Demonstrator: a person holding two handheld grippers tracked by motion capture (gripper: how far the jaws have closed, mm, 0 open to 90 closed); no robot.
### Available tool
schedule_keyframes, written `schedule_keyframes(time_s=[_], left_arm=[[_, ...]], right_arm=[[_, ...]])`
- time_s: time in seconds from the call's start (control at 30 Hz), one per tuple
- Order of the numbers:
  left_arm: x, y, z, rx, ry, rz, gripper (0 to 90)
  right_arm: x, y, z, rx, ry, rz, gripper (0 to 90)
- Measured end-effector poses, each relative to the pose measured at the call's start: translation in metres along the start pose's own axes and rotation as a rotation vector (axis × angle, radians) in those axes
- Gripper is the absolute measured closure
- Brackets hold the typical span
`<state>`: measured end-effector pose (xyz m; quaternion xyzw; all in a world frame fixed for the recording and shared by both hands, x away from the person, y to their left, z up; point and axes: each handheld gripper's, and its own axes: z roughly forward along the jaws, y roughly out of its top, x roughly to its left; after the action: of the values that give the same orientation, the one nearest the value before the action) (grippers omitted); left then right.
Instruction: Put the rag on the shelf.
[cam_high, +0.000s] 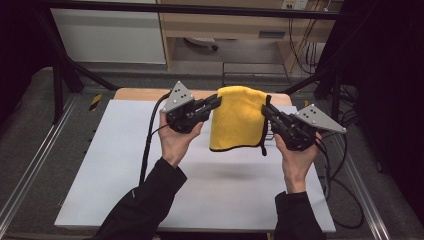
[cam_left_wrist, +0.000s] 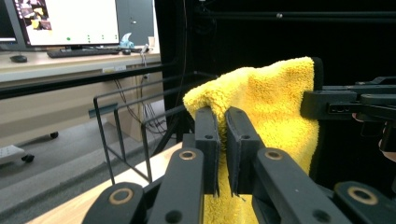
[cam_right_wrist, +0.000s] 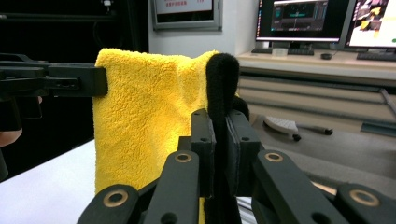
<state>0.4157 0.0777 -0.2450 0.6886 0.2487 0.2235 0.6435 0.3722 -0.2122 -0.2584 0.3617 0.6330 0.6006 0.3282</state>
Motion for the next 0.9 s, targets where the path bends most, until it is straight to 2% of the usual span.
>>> schedule_keyframes(time_s=[0.23, 0.4, 0.57, 0.9], left_arm=[[-0.001, 0.015, 0.008, -0.031, 0.003, 0.006, 84.1], [-0.001, 0.027, 0.013, -0.065, -0.005, -0.008, 84.1], [-0.002, 0.038, 0.019, -0.088, -0.002, -0.001, 84.2], [0.000, 0.058, 0.026, -0.146, 0.007, -0.005, 84.1]], right_arm=[[-0.004, 0.013, 0.000, -0.034, -0.019, -0.012, 83.4], [-0.007, 0.029, -0.003, -0.067, -0.036, -0.022, 83.5], [-0.010, 0.042, -0.004, -0.089, -0.053, -0.037, 83.5], [-0.016, 0.063, -0.003, -0.144, -0.071, -0.040, 83.5]])
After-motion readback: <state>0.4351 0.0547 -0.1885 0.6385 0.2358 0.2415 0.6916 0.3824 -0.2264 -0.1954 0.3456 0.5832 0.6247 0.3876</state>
